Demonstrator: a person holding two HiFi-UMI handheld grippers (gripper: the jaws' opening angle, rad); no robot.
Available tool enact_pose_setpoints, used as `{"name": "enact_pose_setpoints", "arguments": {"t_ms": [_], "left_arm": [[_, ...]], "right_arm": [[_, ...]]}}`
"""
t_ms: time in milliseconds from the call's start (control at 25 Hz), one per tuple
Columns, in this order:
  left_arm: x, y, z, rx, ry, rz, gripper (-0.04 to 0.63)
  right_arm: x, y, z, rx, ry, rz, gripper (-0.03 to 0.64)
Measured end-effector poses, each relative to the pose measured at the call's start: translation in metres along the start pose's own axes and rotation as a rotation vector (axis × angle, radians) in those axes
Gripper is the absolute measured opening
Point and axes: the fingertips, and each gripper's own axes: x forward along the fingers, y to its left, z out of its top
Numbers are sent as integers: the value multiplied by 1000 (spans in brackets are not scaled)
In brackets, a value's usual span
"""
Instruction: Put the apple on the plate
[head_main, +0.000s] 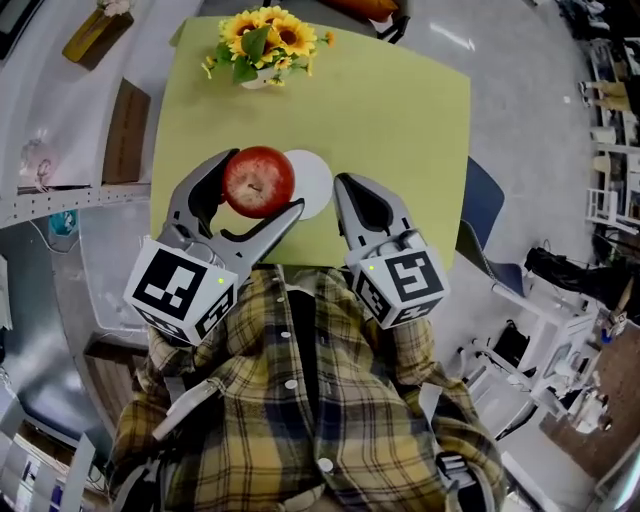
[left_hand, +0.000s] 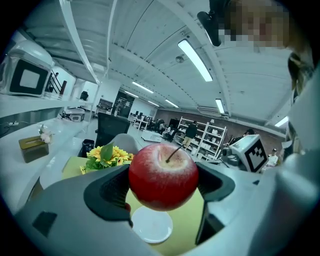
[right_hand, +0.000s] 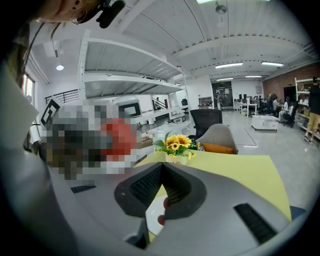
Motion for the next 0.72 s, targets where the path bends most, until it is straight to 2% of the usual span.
{"name": "enact_pose_setpoints", "arguments": {"t_ms": [400,720], "left_arm": [[31,-7,-2,11,36,13,410],[46,-10,-14,21,55,26,410]], "right_arm": [[1,-25,14,-23,-6,40,-3],[-9,-30,6,-38,6,42,-3]]}}
